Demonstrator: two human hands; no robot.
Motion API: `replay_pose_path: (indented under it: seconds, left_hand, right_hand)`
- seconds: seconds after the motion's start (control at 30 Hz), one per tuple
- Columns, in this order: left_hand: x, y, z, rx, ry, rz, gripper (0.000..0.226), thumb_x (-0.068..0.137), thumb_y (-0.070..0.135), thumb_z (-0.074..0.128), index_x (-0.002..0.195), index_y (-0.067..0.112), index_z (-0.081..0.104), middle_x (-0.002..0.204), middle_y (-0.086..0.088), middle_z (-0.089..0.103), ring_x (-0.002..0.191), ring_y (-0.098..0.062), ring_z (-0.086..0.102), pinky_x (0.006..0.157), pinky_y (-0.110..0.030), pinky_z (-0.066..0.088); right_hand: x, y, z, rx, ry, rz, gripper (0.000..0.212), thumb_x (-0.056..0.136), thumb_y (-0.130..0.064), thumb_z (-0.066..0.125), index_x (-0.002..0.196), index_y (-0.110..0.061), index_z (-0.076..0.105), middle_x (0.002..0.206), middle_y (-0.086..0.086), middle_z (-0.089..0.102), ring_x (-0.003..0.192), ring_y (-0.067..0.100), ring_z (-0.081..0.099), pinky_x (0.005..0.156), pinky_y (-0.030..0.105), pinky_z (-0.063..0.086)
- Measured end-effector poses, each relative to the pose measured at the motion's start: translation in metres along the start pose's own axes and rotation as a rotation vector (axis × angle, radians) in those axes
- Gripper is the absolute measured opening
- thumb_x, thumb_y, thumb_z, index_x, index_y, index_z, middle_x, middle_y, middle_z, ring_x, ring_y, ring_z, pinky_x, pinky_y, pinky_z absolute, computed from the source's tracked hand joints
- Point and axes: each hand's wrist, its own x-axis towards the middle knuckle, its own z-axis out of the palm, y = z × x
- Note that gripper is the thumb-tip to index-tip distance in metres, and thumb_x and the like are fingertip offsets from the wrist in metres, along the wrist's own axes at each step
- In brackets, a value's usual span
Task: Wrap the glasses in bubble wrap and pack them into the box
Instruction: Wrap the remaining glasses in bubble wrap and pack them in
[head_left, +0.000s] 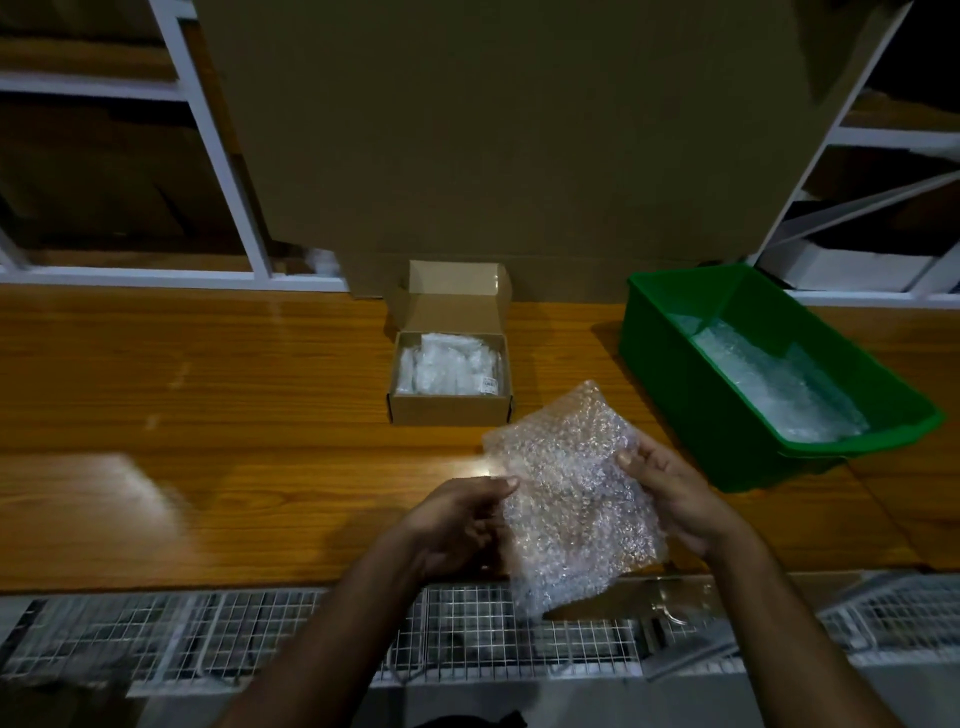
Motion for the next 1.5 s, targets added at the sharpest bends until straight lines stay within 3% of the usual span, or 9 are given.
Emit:
replay_pose_path:
  seconds: [0.13,0.3,0.6,0.87,1.03,1.17,1.27,1.4,1.5]
  left_hand:
    - [-0.001,0.0,0.003,-0.029,-0.065,0.027,0.038,0.083,0.015,0.077,0.112,0.003,0.057,0.097,-0.01,0.064,0.07,-0.021,0.064,0.067,-0.036,0.056]
    - [-0.003,0.005,-0.001,0.211,0.069,0.193,0.048,0.085,0.007,0.073,0.129,0.013,0.056,0.116,-0.023,0.07,0.105,-0.043,0.067,0.093,-0.053,0.054]
    - [-0.017,0.05,-0.006,0.476,0.213,0.544,0.053,0.09,0.007,0.071,0.137,0.025,0.053,0.121,-0.005,0.067,0.102,-0.012,0.07,0.077,-0.03,0.059]
    - [-0.028,0.059,0.003,0.085,0.153,0.655,0.057,0.087,-0.01,0.056,0.131,0.025,0.055,0.095,-0.001,0.077,0.095,-0.025,0.072,0.081,-0.04,0.06]
    - [-0.033,0.062,-0.003,-0.032,0.118,0.607,0.043,0.095,0.007,0.051,0.135,0.024,0.052,0.113,-0.006,0.074,0.1,-0.03,0.071,0.075,-0.047,0.06]
    - [-0.029,0.062,-0.012,0.047,0.179,0.382,0.051,0.089,0.048,0.059,0.136,0.031,0.048,0.133,-0.014,0.061,0.114,-0.035,0.065,0.085,-0.052,0.058]
    - [-0.027,0.052,-0.018,0.224,0.205,0.411,0.067,0.084,0.011,0.074,0.141,0.028,0.044,0.121,-0.015,0.064,0.1,-0.026,0.069,0.072,-0.033,0.059]
    - [-0.021,0.041,-0.022,0.286,0.29,0.577,0.077,0.08,-0.006,0.074,0.142,0.027,0.043,0.108,-0.013,0.071,0.097,-0.028,0.072,0.079,-0.039,0.06]
    - [-0.021,0.038,-0.024,0.35,0.338,0.631,0.073,0.081,-0.006,0.075,0.138,0.03,0.048,0.107,-0.013,0.069,0.091,-0.023,0.071,0.079,-0.04,0.061]
  right_hand:
    - [-0.003,0.0,-0.006,-0.022,0.022,0.002,0.038,0.097,-0.005,0.051,0.134,-0.014,0.052,0.116,0.006,0.073,0.102,0.017,0.071,0.077,0.027,0.059]
    - [-0.005,-0.005,-0.014,-0.255,-0.036,0.098,0.07,0.077,-0.059,0.076,0.131,-0.017,0.059,0.123,0.015,0.069,0.114,0.037,0.064,0.1,0.055,0.048]
    - [0.007,-0.03,0.0,-0.284,-0.052,-0.128,0.043,0.093,-0.017,0.064,0.135,-0.02,0.058,0.115,0.018,0.07,0.096,0.041,0.063,0.082,0.049,0.049]
    - [0.007,-0.042,0.028,-0.101,-0.004,-0.293,0.005,0.074,-0.02,0.08,0.078,-0.017,0.082,0.081,0.005,0.076,0.072,0.016,0.071,0.066,0.028,0.058]
    - [0.021,-0.034,0.027,-0.148,0.0,-0.258,0.056,0.085,0.024,0.045,0.059,-0.015,0.076,0.064,0.001,0.069,0.059,0.008,0.062,0.057,0.019,0.047]
    - [0.028,-0.03,0.028,-0.262,0.011,-0.266,0.043,0.084,0.02,0.049,0.063,-0.007,0.073,0.069,0.003,0.067,0.067,0.016,0.059,0.064,0.027,0.045]
    - [0.03,-0.023,0.03,-0.184,0.063,-0.229,0.02,0.073,-0.004,0.052,0.064,-0.005,0.069,0.073,0.008,0.064,0.072,0.026,0.053,0.062,0.033,0.041]
    - [0.027,-0.016,0.033,-0.099,0.117,-0.06,0.027,0.095,-0.028,0.057,0.082,-0.005,0.057,0.078,0.006,0.059,0.059,0.014,0.057,0.047,0.023,0.044]
    - [0.028,-0.005,0.028,-0.268,0.057,-0.019,0.021,0.089,-0.011,0.071,0.094,-0.014,0.051,0.086,0.013,0.059,0.072,0.021,0.064,0.057,0.032,0.052]
